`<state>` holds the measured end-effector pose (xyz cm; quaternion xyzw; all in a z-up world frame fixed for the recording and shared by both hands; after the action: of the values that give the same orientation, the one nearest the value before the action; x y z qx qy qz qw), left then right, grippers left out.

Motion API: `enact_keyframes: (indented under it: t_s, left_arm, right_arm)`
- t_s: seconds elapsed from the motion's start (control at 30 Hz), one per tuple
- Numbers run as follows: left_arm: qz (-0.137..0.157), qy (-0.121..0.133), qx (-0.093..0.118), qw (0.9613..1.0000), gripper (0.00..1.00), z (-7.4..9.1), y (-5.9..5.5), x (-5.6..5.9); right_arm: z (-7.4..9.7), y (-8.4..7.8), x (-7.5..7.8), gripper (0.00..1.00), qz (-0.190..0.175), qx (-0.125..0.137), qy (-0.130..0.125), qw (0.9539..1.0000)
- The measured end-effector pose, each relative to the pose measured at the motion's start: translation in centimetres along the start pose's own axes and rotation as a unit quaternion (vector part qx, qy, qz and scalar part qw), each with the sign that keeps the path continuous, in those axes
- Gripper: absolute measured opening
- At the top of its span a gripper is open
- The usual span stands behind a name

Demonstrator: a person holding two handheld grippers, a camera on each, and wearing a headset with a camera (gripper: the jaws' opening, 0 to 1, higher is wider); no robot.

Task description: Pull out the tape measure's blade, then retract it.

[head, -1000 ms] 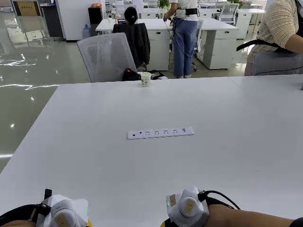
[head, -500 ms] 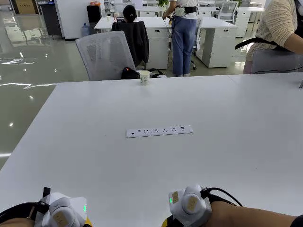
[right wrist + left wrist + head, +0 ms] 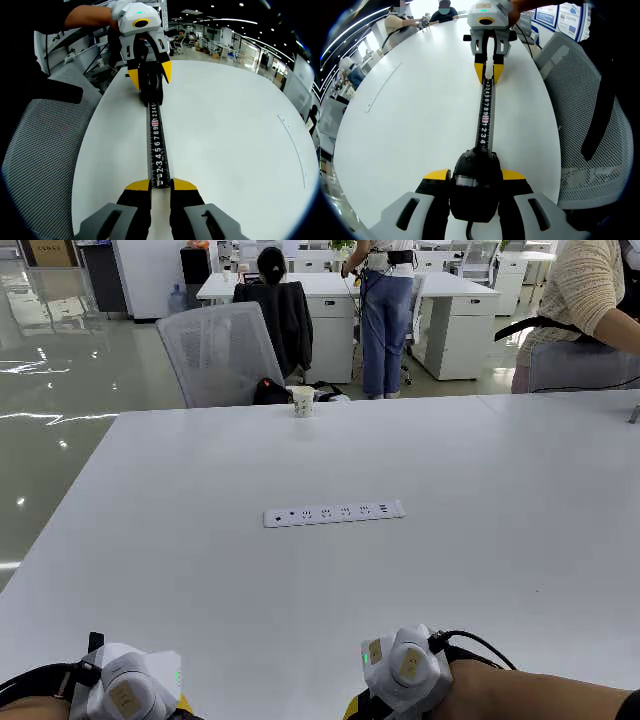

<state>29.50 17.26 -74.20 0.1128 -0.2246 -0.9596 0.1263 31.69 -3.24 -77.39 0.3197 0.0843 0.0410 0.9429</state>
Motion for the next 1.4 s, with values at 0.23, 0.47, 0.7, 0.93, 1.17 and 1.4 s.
enact_keyframes:
  t_s: [0.23, 0.47, 0.7, 0.93, 1.17, 1.4]
  left_arm:
    - [-0.001, 0.0, -0.001, 1.0, 0.31, 0.0, 0.0, 0.0]
    - [0.0, 0.0, 0.0, 1.0, 0.31, 0.0, 0.0, 0.1]
    - [0.0, 0.0, 0.0, 1.0, 0.31, 0.1, 0.1, 0.2]
    - [0.0, 0.0, 0.0, 1.0, 0.31, 0.1, 0.1, 0.1]
    - [0.0, 0.001, 0.0, 1.0, 0.31, 0.2, 0.1, 0.1]
    - [0.0, 0.001, 0.0, 1.0, 0.31, 0.2, 0.1, 0.1]
  right_arm:
    - [0.3, -0.4, -0.1, 0.1, -0.003, -0.002, -0.001, 1.0]
    - [0.7, -0.9, -0.1, 0.1, -0.007, -0.002, -0.003, 1.0]
    - [1.0, -1.1, -0.2, 0.1, -0.011, 0.0, -0.003, 0.9999]
    - [1.2, -1.4, -0.2, 0.1, -0.012, -0.002, -0.004, 0.9999]
    - [1.4, -1.6, -0.1, 0.1, -0.014, -0.003, -0.005, 0.9999]
    - [1.5, -1.8, -0.1, 0.1, -0.015, -0.004, -0.005, 0.9999]
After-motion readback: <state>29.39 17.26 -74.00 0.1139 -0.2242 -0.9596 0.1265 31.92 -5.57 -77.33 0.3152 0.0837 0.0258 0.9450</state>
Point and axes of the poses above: the centre of the closed fingertips' face, and the gripper's own axes: z roughly backward along the fingers, x roughly to its right, y roughly out of its top, the point moved 4 cm from there along z, roughly backward along the fingers, and after that the axes turned 5 degrees about y, right-handed, at the moved point
